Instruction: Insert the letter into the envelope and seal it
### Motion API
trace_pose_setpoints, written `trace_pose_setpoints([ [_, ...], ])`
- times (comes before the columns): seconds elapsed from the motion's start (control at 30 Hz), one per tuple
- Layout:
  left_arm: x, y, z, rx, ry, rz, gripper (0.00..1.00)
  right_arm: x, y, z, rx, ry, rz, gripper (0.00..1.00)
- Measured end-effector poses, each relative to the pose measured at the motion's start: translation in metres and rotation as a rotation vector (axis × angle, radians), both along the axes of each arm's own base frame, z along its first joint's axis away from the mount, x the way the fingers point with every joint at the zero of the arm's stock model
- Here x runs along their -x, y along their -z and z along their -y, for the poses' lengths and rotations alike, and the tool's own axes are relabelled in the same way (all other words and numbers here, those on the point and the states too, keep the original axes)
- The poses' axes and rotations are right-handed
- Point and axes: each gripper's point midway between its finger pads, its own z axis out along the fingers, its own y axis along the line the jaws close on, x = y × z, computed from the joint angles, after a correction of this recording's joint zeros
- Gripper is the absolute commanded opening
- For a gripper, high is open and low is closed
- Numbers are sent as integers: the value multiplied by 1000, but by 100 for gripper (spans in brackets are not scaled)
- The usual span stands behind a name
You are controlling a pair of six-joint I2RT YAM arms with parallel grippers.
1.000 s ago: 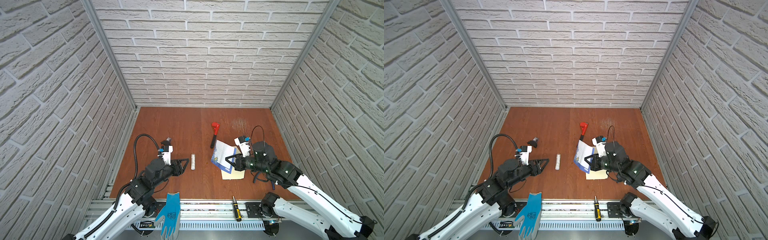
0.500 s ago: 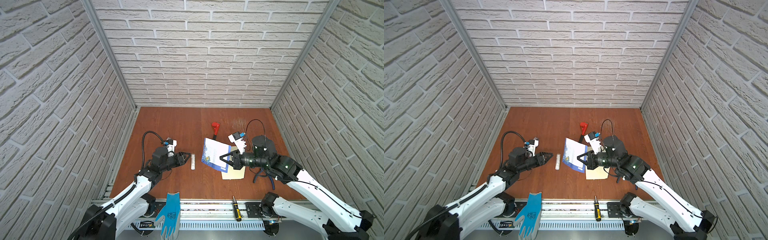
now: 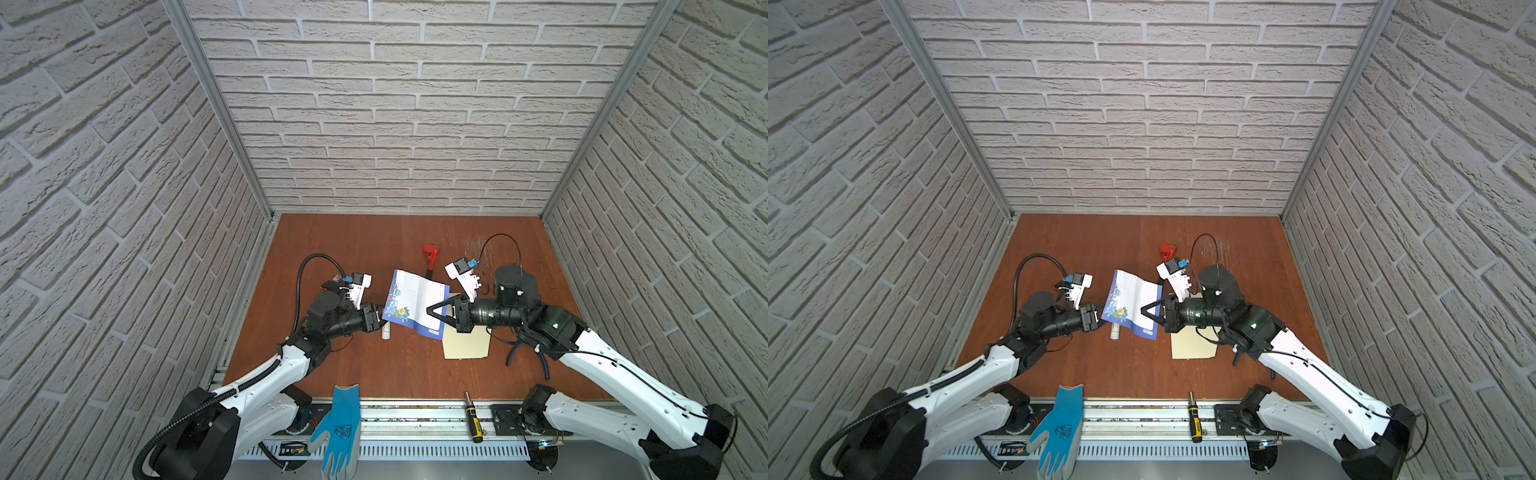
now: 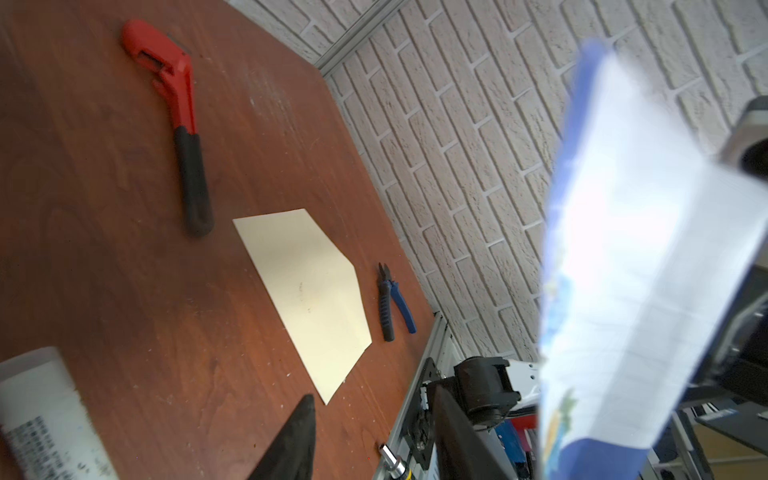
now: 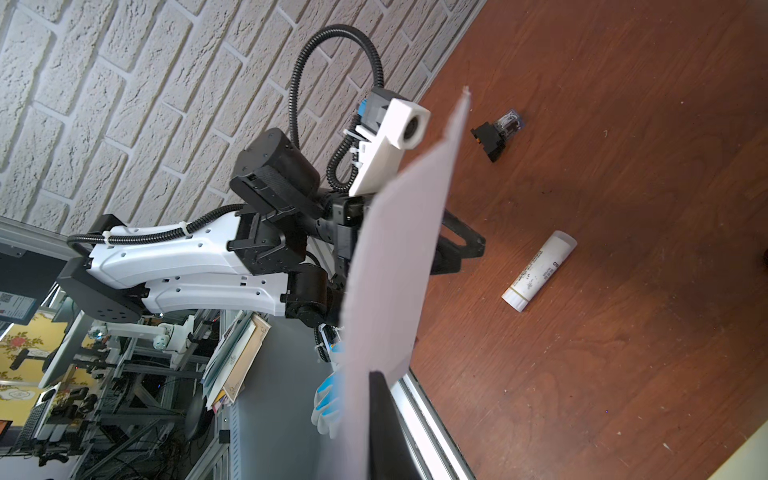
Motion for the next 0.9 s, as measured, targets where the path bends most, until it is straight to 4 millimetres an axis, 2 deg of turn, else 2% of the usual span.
trace_pose_setpoints([
  [0.2, 26, -51, -9, 80, 33, 177, 61, -6, 14, -3, 36, 8, -31, 6],
  [0.3, 36, -65, -13, 101, 39, 231, 64, -8, 21, -3, 53, 11, -48, 6],
  [0.43, 42, -67, -10, 105, 58, 243, 66, -9, 24, -5, 60, 11, -57, 6],
  [0.67, 46, -57, -3, 93, 87, 211, 74, -11, 29, -6, 57, 14, -60, 6],
  [0.9, 49, -56, 2, 95, 106, 206, 72, -15, 35, -10, 47, 22, -73, 6],
])
